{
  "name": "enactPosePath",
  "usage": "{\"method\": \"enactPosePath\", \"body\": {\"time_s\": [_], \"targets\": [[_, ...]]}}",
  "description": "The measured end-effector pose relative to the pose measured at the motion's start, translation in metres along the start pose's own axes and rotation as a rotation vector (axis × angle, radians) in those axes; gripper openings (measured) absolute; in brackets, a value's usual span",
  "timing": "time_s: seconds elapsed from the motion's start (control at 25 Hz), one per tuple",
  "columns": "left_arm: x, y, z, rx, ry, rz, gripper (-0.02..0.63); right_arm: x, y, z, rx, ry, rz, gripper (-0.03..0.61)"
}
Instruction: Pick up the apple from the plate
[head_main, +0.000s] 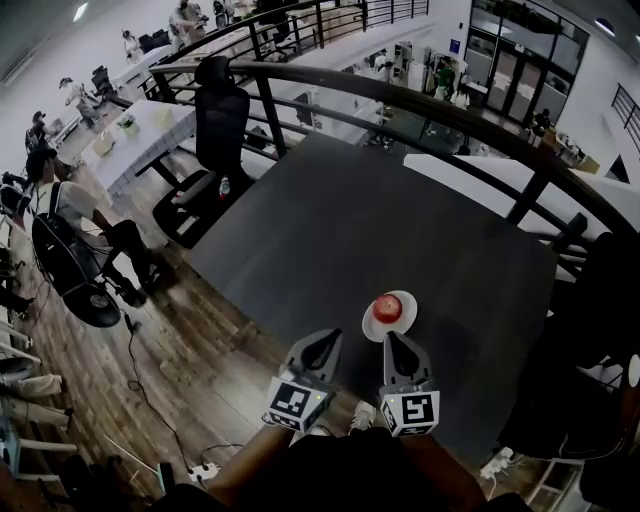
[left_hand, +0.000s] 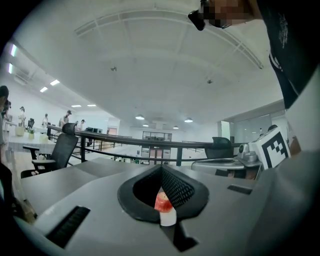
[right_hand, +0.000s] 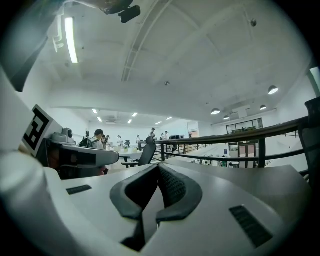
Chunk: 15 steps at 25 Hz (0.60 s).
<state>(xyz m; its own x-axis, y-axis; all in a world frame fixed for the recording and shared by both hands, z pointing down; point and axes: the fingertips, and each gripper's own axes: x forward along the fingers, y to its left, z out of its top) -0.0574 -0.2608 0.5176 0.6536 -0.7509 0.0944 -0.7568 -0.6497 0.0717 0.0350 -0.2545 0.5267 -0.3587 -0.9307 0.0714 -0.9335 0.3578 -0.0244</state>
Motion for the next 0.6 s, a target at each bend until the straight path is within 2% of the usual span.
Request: {"method": "enactPosePath", "body": {"time_s": [0.28,0.6], "targets": [[0.034,0.003,-0.006,0.014,0.030,0.049,0.017,0.012,-0.027,-0.016,0.023,0.026,0.034,0.023],[0.061,-0.001,-0.030,0.002,0.071,0.019,0.017,0.017,-0.049,-0.041,0.021,0.072,-0.004,0.023]]}}
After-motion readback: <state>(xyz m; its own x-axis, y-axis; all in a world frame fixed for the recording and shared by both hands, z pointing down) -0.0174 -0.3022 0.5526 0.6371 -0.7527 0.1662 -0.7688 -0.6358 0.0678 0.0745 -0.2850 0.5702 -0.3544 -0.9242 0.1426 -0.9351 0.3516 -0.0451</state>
